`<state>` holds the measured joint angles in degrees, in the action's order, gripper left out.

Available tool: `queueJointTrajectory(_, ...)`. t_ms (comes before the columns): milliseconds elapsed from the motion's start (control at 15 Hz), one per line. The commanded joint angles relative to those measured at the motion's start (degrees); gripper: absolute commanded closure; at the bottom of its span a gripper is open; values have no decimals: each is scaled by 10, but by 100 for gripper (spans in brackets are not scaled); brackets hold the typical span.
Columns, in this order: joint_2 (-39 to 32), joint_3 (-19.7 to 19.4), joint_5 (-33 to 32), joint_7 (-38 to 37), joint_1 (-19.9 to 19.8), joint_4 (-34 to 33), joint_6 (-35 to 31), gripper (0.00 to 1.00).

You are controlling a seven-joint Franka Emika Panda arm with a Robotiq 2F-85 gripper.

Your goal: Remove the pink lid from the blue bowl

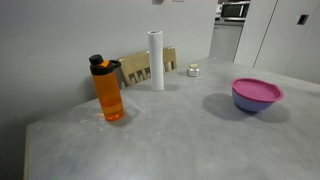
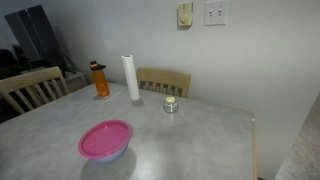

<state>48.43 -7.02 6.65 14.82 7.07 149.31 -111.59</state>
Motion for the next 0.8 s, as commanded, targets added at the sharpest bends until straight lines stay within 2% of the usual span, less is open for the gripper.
queueJointTrajectory(0, -1, 5, 5, 4, -7, -2, 2, 0)
queueJointTrajectory(400, -1, 5, 5, 4, -7, -2, 2, 0)
queueJointTrajectory(533, 15, 20, -10, -24, -25, 6, -8, 0)
queueJointTrajectory(733, 8, 22, -14, -39, -32, 6, -37, 0)
